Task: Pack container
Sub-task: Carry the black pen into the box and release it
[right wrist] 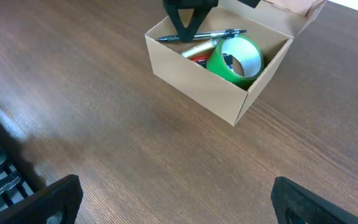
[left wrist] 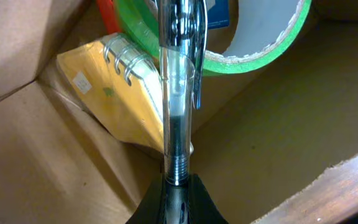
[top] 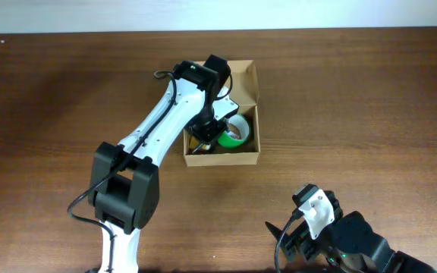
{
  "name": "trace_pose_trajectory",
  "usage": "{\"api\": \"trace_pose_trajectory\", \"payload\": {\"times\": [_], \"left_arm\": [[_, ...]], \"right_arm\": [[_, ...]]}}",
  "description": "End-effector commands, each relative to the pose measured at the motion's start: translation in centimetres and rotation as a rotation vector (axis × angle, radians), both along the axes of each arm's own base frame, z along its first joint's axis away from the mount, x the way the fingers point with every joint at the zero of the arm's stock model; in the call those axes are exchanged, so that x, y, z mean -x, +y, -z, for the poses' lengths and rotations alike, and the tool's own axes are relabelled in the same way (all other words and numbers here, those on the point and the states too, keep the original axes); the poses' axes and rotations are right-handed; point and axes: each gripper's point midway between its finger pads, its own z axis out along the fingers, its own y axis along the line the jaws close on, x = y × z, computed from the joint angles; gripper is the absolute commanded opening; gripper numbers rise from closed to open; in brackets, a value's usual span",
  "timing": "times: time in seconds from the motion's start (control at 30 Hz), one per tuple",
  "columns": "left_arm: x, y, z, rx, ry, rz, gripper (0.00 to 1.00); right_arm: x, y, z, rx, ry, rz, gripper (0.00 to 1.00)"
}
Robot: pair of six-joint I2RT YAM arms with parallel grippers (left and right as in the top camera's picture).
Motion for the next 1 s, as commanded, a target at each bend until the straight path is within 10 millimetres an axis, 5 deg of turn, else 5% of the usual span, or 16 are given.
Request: {"api": "trace_pose_trajectory", "payload": {"times": [0.0, 0.27, 0.4, 0.7, 0.97], "left_arm": [[0.0, -0.2, -0.1, 0.017, -0.004, -0.012, 0.20], [-0.7, 0.2, -0.1, -0.006, -0.032, -0.046, 0.65], [-0.7, 0.2, -0.1, -0.006, -0.032, -0.045, 0.78], [-0.8, 0.1, -0.8, -0.001, -0.042, -0.057, 0.84], [-1.8, -0.5, -4.7, 0.052, -0.127, -0.104, 0.85]], "right_arm": [[-0.1, -0.1, 0.0, -0.004, -0.001, 0.014, 0.99], [-0.1, -0.1, 0.0, -0.004, -0.001, 0.014, 0.99], [-0.1, -0.1, 0.0, -0.004, -0.001, 0.014, 0.99], [-0.1, -0.1, 0.0, -0.004, -0.001, 0.014, 0.99], [-0.1, -0.1, 0.0, -0.004, -0.001, 0.014, 0.99]]}}
